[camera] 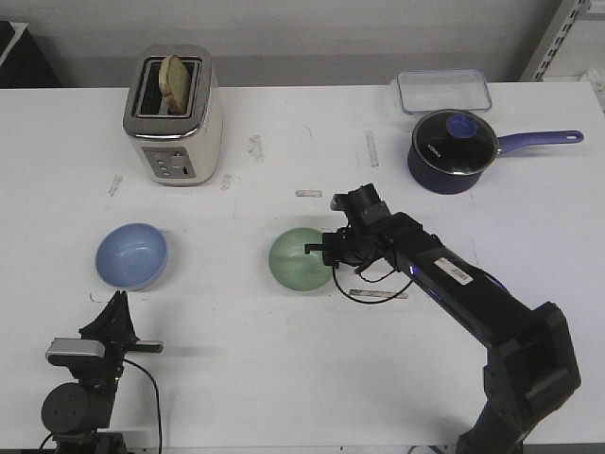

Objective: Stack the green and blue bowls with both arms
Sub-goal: 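Open the right gripper and lift it off the green bowl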

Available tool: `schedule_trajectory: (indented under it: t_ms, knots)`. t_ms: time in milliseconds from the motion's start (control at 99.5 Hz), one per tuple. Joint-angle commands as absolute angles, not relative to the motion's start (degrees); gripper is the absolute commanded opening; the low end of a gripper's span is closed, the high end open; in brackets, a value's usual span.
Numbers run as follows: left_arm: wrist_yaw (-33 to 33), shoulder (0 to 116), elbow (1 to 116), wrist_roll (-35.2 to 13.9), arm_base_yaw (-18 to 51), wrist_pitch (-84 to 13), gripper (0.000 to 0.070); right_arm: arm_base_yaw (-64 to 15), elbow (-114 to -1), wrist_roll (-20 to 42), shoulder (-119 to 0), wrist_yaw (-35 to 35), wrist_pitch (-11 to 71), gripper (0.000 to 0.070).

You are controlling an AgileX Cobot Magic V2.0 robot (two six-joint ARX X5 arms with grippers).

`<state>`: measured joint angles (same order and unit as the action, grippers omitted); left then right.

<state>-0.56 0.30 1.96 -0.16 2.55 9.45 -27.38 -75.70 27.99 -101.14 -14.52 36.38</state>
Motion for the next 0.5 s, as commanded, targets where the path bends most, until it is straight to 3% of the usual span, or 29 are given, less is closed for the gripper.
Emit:
schedule_trajectory:
  t_ms: [0, 201, 362, 492]
  knots:
    - [-0.64, 0.19, 0.69, -0.67, 2.63, 10.31, 0.0001, -27.86, -76.69, 28.69, -101.84, -14.13, 35.81, 0.0284]
    - [-0.64, 0.19, 0.69, -0.67, 2.63, 10.31, 0.0001, -27.62, -76.69, 26.13, -95.7, -11.44, 35.9, 0.0288]
    - [-0.64, 0.19, 0.69, -0.67, 2.63, 10.31, 0.0001, -25.93, -76.23, 19.03, -89.27, -9.93, 35.68, 0.0286]
    - [-0.64, 0.19, 0.69, -0.67, 2.63, 10.31, 0.0001, -24.18, -73.47, 13.02, -83.94, -3.57, 34.26, 0.0277]
